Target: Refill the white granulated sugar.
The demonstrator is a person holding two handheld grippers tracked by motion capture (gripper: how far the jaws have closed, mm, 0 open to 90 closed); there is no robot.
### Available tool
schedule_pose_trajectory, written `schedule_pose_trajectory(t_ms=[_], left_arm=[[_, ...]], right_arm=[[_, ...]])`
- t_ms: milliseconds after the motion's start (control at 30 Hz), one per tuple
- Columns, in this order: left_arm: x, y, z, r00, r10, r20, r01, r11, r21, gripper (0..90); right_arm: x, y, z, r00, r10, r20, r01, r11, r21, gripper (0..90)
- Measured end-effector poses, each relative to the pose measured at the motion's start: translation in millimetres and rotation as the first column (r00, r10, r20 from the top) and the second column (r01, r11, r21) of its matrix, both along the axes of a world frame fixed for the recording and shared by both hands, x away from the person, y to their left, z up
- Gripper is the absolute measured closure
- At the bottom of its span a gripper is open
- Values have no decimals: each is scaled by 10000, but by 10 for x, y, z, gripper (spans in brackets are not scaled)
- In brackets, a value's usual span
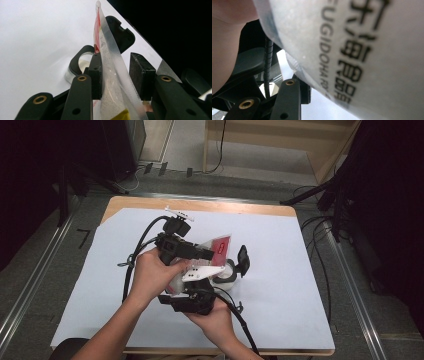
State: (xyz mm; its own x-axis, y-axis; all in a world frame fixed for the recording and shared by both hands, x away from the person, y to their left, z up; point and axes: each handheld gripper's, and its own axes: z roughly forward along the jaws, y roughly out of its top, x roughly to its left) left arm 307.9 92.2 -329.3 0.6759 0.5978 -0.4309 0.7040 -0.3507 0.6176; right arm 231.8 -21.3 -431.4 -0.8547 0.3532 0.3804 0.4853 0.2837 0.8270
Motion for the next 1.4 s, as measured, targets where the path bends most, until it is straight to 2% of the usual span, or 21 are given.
schedule_pose_trajectory(t_ms=[1100,1200,1333,1400], left_arm=[[-8,4,8,10000,50,-6,-50,10000,-13,654],[-12,5,16,10000,1,-34,-1,10000,31,653],[-21,-2,26,10000,26,-9,-26,10000,-8,654],[-23,-9,21,10000,45,25,-45,10000,28,655]], right_arm=[[-1,1,10,9999,102,107,-101,9999,-80,631],[-9,4,12,9998,144,158,-143,9999,-87,624],[-29,10,19,9986,86,515,-76,9998,-192,630],[-27,11,14,9987,68,497,-59,9998,-195,631]])
